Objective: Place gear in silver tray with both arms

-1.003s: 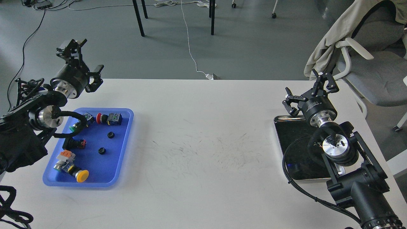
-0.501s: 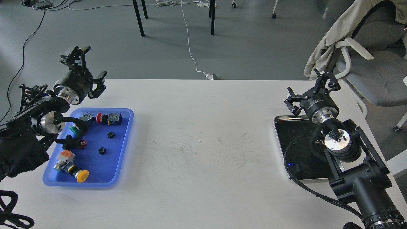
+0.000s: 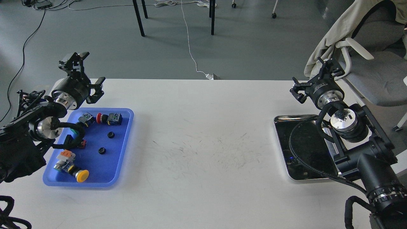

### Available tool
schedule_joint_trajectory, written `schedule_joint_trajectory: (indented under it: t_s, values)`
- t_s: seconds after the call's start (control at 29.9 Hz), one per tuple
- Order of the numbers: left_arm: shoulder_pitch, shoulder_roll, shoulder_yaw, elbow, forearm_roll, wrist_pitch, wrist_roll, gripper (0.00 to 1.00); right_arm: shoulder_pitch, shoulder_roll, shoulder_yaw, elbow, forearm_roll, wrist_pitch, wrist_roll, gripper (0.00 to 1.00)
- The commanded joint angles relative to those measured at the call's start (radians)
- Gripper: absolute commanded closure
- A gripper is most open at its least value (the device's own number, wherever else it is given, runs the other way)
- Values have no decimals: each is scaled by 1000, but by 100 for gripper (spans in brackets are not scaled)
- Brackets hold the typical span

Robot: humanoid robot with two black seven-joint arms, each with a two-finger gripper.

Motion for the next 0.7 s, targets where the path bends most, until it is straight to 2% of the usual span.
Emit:
schedule_joint_trajectory:
  t_s: [0.0,0.47,0.67]
  values:
    - [3,2,0,0,0,-1,0,1,56,-14,-6,-54,7,4,-3,1]
    - [5,30,-2,-2,0,-8,0,1,68,-12,-65,-119,3,-13,-3,1]
    - [3,31,-2,-2,0,-8,0,1,67,-14,-65,-113,7,-74,-3,1]
